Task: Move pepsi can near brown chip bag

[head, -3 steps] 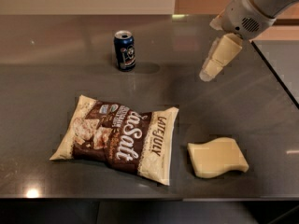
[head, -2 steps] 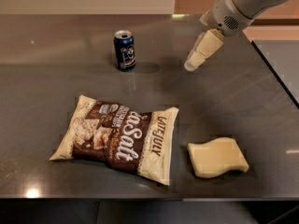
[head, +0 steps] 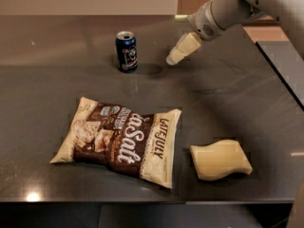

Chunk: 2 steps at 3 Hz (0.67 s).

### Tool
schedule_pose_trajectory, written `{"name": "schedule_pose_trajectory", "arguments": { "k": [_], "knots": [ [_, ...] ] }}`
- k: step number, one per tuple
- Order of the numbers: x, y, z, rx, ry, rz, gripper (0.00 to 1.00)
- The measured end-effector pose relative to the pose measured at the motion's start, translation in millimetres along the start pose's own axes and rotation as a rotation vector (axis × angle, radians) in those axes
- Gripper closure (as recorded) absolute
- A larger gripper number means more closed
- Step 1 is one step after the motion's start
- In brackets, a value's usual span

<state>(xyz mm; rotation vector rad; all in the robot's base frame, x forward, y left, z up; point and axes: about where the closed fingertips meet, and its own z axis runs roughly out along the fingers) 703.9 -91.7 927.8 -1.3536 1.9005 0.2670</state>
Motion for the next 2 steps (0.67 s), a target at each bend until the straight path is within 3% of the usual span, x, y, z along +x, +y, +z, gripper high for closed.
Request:
{"name": "schedule_pose_trajectory", "arguments": {
  "k": [2],
  "knots": [
    [-29, -22, 63, 0.013, -0.136, 0.067, 0.00]
  ]
}}
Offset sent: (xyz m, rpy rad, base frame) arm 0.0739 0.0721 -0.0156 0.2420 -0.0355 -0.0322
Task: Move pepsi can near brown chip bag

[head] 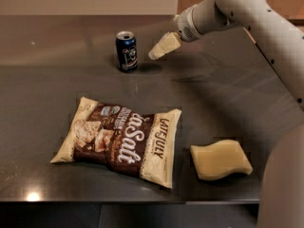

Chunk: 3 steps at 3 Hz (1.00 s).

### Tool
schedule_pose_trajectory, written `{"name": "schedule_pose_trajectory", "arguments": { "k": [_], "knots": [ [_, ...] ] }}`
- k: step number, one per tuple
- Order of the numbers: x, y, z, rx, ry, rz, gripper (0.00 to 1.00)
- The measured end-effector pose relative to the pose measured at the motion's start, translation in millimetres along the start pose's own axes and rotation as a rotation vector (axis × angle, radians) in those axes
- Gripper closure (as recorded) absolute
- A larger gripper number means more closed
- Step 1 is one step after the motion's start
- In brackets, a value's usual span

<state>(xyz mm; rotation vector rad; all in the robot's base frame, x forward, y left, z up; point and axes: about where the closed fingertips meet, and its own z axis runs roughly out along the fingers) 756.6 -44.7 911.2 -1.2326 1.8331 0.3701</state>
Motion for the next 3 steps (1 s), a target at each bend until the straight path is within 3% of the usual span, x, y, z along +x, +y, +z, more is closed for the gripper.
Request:
{"name": "schedule_pose_trajectory", "arguments": {
  "k": [3],
  "knots": [
    [-33, 40, 42, -0.126, -0.101, 0.052, 0.00]
  ]
}}
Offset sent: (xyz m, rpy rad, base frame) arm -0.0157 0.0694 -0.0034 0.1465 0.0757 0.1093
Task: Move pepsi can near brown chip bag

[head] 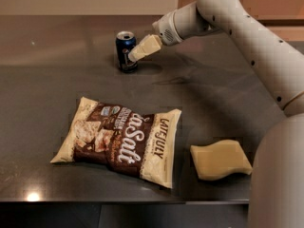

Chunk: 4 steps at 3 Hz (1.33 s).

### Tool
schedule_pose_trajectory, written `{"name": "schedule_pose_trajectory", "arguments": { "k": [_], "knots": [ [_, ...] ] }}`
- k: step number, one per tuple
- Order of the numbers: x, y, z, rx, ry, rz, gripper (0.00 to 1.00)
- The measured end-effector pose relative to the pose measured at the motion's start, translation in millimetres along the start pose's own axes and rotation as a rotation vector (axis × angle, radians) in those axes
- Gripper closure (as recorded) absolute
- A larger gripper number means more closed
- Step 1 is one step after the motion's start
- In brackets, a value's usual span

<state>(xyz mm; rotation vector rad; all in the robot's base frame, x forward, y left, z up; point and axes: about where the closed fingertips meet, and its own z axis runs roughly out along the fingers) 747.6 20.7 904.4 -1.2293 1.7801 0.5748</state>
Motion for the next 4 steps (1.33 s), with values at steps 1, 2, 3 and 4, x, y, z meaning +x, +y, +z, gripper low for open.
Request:
{"name": "schedule_pose_trajectory", "arguments": {
  "k": [1, 2, 3, 4],
  "knots": [
    [-9, 9, 13, -0.028, -0.029, 0.006, 0.00],
    [-17, 15, 22, -0.046, -0.059, 0.009, 0.16],
    [-23, 19, 28, -0.057, -0.077, 0.011, 0.41],
    [-26, 22, 29, -0.074, -0.091, 0.016, 0.70]
  ]
}}
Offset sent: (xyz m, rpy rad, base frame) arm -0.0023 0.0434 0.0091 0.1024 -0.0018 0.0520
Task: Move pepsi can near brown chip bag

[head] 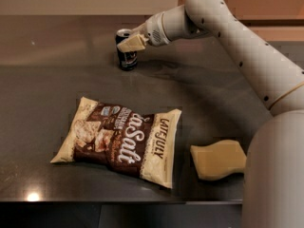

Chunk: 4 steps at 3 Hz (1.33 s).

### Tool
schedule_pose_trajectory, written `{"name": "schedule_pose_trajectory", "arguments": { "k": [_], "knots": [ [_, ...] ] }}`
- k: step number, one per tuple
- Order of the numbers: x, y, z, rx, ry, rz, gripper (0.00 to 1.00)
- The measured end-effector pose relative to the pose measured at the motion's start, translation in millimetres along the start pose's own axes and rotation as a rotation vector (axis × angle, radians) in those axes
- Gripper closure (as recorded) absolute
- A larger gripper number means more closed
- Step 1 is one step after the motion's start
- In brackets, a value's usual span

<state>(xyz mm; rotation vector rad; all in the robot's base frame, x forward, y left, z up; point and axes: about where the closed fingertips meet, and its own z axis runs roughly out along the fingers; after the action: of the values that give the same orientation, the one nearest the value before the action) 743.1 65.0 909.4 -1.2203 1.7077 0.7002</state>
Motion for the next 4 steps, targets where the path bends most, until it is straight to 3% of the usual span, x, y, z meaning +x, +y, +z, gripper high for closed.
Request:
{"name": "schedule_pose_trajectory", "arguments": {
  "k": [1, 2, 4],
  "knots": [
    [-2, 3, -1, -0.012, -0.008, 0.001, 1.00],
    [-8, 29, -33, -0.074, -0.041, -0.017, 1.00],
    [8, 78, -129, -0.122, -0.062, 0.004, 1.00]
  ]
}}
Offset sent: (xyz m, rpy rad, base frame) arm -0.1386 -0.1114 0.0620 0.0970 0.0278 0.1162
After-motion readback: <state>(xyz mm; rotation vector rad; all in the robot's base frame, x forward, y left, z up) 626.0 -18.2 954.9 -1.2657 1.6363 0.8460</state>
